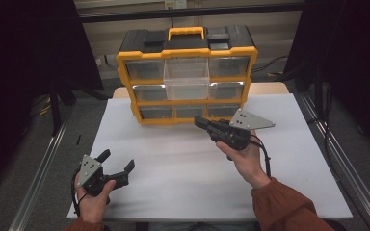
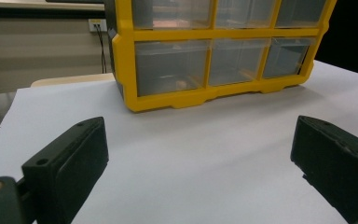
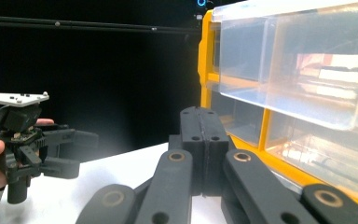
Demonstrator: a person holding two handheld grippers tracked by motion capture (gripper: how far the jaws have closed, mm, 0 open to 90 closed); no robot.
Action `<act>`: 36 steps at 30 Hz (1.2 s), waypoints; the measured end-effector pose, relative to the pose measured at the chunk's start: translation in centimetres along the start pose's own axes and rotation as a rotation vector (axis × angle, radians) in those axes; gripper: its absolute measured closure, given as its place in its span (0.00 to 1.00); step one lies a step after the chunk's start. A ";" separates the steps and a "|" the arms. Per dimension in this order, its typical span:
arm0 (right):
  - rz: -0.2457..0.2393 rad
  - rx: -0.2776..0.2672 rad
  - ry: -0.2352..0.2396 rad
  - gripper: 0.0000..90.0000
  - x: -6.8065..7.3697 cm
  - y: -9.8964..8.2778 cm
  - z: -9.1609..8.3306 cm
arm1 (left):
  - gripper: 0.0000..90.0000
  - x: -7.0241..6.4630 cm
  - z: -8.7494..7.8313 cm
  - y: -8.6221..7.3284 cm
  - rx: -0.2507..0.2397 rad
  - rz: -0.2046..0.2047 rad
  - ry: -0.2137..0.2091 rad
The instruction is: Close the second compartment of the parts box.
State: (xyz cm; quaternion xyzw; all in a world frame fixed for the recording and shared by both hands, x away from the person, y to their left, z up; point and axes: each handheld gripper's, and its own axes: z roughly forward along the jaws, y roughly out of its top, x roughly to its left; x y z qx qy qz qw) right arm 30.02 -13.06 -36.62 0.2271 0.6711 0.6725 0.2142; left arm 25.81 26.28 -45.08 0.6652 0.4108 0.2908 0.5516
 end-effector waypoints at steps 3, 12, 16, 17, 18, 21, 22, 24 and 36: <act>-0.005 -0.004 -0.002 1.00 0.0 0.2 0.5 | 0.05 0.0 0.0 0.0 -0.007 -0.011 -0.002; -0.027 -0.025 -0.016 1.00 -0.7 1.0 1.5 | 0.05 0.0 0.0 0.0 -0.007 -0.004 -0.004; -0.037 -0.019 -0.035 1.00 -1.0 1.1 2.0 | 0.05 0.1 -0.1 0.0 0.000 0.002 -0.015; -0.034 -0.020 -0.043 1.00 -1.1 1.0 2.1 | 0.05 0.1 -0.1 0.0 -0.005 -0.005 -0.015; -0.034 -0.020 -0.043 1.00 -1.1 1.0 2.1 | 0.05 0.1 -0.1 0.0 -0.005 -0.005 -0.015; -0.035 -0.013 -0.061 1.00 -1.7 0.6 2.4 | 0.05 0.1 -0.1 0.0 -0.005 0.000 -0.012; -0.035 -0.014 -0.062 1.00 -1.8 0.6 2.5 | 0.05 0.1 -0.1 0.0 -0.005 0.002 -0.011; -0.034 -0.018 -0.066 1.00 -1.8 0.5 2.6 | 0.05 0.2 -0.1 0.0 -0.004 0.003 -0.007; -0.035 -0.011 -0.099 1.00 -3.1 0.5 3.0 | 0.05 0.2 -0.1 0.0 -0.005 -0.004 -0.010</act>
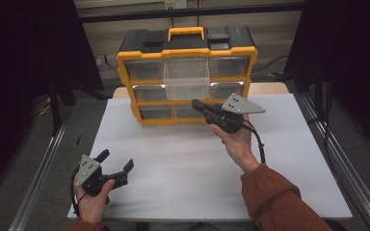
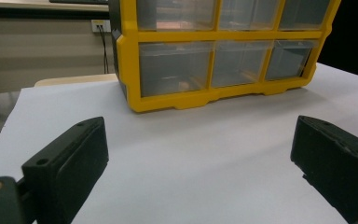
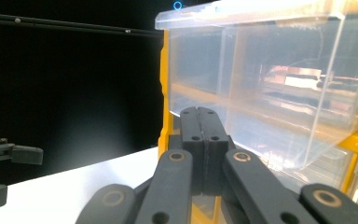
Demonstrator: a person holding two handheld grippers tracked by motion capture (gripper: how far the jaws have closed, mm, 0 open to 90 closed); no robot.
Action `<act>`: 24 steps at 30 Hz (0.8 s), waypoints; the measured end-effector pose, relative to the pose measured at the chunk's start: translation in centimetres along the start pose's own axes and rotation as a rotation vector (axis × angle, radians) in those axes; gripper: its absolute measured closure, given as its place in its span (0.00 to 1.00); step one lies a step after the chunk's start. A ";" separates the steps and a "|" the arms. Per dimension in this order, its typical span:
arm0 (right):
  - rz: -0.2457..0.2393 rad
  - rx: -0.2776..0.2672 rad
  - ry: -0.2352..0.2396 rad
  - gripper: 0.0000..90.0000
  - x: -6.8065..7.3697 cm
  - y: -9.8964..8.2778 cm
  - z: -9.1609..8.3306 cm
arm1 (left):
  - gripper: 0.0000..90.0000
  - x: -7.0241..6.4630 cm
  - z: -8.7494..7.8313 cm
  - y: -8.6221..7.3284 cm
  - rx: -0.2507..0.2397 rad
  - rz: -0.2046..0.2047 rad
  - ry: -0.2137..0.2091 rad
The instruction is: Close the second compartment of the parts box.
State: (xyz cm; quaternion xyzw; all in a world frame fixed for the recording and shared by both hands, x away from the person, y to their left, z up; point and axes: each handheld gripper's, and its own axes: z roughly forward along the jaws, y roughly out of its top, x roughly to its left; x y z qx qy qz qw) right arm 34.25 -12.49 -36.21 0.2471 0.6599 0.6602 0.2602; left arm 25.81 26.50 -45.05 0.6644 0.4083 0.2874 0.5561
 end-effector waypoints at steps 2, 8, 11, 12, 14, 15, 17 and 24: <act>0.003 0.002 -0.002 1.00 -0.4 -0.2 0.1 | 0.05 0.0 0.0 0.0 0.003 0.006 0.001; 0.026 -0.002 -0.028 1.00 -1.0 -0.4 0.3 | 0.05 0.0 0.0 0.0 -0.013 -0.008 0.009; 0.021 0.001 -0.041 1.00 -1.1 -0.5 0.4 | 0.05 0.0 0.0 0.0 -0.012 -0.008 0.009; 0.021 0.005 -0.042 1.00 -1.2 -0.5 0.5 | 0.05 -0.1 0.0 0.0 -0.012 -0.009 0.014; 0.020 0.006 -0.044 1.00 -1.3 -0.6 0.6 | 0.05 -0.1 0.0 0.0 -0.011 -0.008 0.015; 0.022 0.008 -0.047 1.00 -1.3 -0.7 0.6 | 0.05 0.0 0.0 0.0 -0.012 -0.008 0.008; 0.031 0.002 -0.044 1.00 -1.4 -0.8 0.8 | 0.05 0.0 0.0 0.0 0.003 0.001 0.012; 0.021 0.000 -0.049 1.00 -1.2 -1.0 1.2 | 0.05 0.1 0.0 0.0 0.002 0.007 0.006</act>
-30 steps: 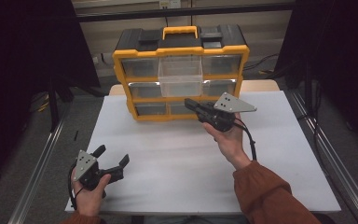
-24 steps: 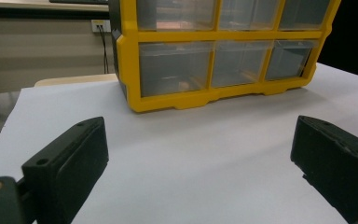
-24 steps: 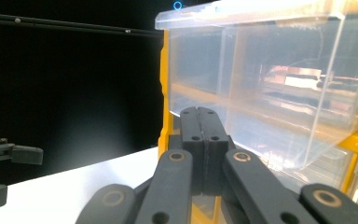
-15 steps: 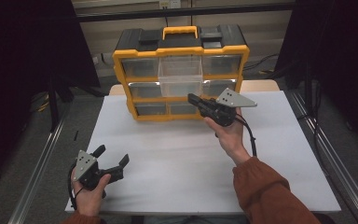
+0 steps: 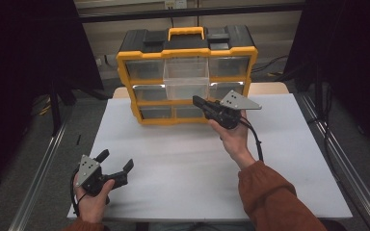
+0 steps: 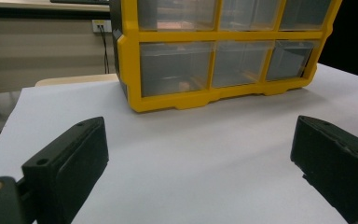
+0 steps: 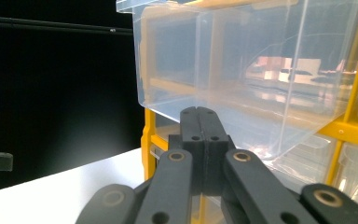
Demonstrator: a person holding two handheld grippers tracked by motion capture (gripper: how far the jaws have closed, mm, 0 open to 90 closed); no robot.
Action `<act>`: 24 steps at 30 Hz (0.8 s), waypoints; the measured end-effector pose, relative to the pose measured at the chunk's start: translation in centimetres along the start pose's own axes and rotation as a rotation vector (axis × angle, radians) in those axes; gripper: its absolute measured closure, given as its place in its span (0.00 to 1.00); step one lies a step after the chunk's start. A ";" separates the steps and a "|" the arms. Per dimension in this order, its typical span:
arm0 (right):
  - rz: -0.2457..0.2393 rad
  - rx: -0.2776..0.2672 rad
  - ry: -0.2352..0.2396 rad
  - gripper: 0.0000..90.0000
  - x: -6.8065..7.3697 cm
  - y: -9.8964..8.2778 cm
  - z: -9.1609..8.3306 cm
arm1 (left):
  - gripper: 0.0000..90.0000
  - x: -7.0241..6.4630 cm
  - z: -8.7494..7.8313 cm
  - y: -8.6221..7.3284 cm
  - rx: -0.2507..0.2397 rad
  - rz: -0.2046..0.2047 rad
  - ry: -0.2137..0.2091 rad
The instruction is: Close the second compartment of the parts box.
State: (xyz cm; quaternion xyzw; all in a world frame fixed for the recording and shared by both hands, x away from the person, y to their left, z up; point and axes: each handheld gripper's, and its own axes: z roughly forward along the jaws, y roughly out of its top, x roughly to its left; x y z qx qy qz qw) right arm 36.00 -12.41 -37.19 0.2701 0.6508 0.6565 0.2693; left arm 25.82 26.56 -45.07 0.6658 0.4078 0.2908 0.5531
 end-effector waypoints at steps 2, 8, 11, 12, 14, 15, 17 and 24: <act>-0.001 0.000 -0.004 1.00 0.0 0.0 0.0 | 0.05 0.0 0.0 0.0 -0.001 -0.001 -0.003; 0.010 -0.010 -0.006 1.00 -0.2 0.0 0.2 | 0.05 0.0 0.0 0.0 0.000 -0.004 -0.006; 0.011 -0.008 -0.005 1.00 -0.2 0.0 0.3 | 0.05 -0.1 0.1 0.0 -0.014 -0.021 -0.006; 0.010 -0.009 -0.007 1.00 -0.2 0.1 0.3 | 0.05 -0.1 0.0 0.0 -0.013 -0.014 0.004; 0.009 -0.007 -0.006 1.00 -0.2 0.1 0.4 | 0.05 -0.1 0.0 0.0 -0.012 -0.013 0.006; 0.006 -0.007 -0.004 1.00 -0.2 0.1 0.4 | 0.05 -0.1 0.0 0.0 -0.014 -0.021 -0.002; 0.004 -0.004 0.001 1.00 -0.3 0.1 0.4 | 0.05 -0.1 0.0 0.0 -0.010 -0.014 0.013; 0.007 -0.003 -0.003 1.00 -0.4 0.2 0.6 | 0.05 0.0 0.0 0.0 -0.002 -0.007 -0.007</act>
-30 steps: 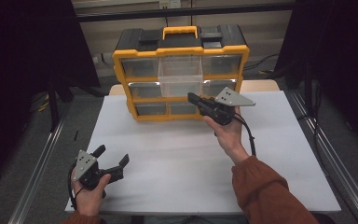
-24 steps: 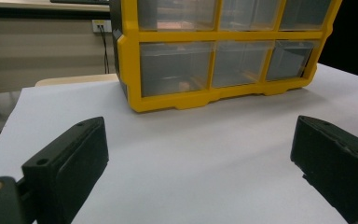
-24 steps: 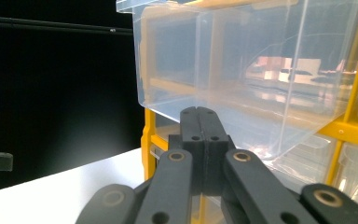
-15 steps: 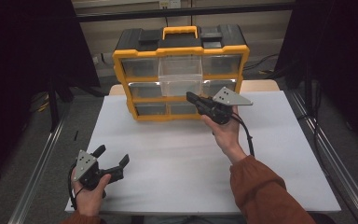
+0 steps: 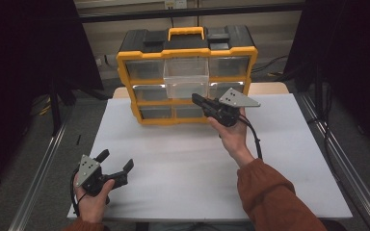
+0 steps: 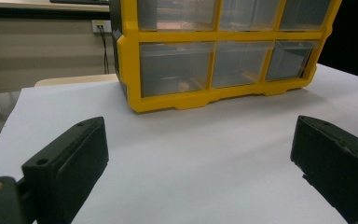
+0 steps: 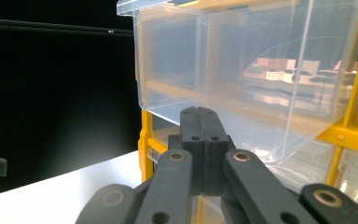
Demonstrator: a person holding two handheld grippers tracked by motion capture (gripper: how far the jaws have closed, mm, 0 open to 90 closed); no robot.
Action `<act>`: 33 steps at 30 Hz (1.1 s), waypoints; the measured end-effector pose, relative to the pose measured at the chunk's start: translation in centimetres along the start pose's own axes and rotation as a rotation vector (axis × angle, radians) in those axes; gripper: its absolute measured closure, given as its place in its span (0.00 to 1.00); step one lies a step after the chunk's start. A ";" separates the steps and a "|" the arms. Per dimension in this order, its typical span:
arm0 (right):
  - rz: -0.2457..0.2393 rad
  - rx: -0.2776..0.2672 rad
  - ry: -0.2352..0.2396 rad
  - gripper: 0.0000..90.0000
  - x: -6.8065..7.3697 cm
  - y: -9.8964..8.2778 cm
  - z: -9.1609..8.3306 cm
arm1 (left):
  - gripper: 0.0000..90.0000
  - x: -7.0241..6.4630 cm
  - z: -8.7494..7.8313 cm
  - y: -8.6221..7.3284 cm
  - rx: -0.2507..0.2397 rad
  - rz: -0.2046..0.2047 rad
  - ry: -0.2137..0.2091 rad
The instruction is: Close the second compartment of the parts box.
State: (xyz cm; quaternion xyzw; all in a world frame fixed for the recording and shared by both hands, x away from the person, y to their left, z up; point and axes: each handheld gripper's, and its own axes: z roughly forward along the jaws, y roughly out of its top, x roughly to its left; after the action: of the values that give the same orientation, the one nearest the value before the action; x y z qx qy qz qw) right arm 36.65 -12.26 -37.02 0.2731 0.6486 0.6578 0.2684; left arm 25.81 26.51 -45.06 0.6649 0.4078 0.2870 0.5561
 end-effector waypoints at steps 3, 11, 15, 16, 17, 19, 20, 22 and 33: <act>-0.001 0.000 0.000 1.00 0.0 0.1 0.1 | 0.05 0.0 0.0 0.0 0.002 0.006 0.004; 0.013 -0.012 -0.001 1.00 -0.1 0.2 0.4 | 0.05 0.0 0.0 0.0 -0.003 -0.004 0.001; 0.011 -0.013 -0.001 1.00 -0.1 0.2 0.4 | 0.05 -0.1 0.0 0.0 -0.011 -0.012 0.013; 0.008 -0.013 -0.004 1.00 -0.1 0.2 0.5 | 0.05 0.0 0.0 0.0 -0.013 -0.009 0.010; 0.010 -0.013 -0.003 1.00 -0.1 0.2 0.5 | 0.05 0.0 0.0 0.0 -0.013 -0.009 0.010; 0.012 -0.013 -0.004 1.00 -0.1 0.2 0.6 | 0.05 0.0 0.0 0.0 -0.013 -0.010 0.010; 0.011 -0.012 -0.001 1.00 -0.1 0.2 0.7 | 0.05 -0.1 0.0 0.0 -0.013 -0.012 0.009; -0.006 -0.004 0.000 1.00 -0.1 0.2 0.8 | 0.05 -0.1 0.1 0.0 -0.014 -0.021 -0.004; -0.008 -0.005 -0.006 1.00 -0.1 0.3 1.3 | 0.05 0.0 0.0 0.0 -0.014 -0.013 0.006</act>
State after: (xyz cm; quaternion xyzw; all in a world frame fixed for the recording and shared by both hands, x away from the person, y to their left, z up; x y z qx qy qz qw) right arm 37.60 -11.43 -36.71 0.2718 0.6471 0.6577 0.2735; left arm 25.78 26.49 -45.05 0.6575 0.4116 0.2881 0.5616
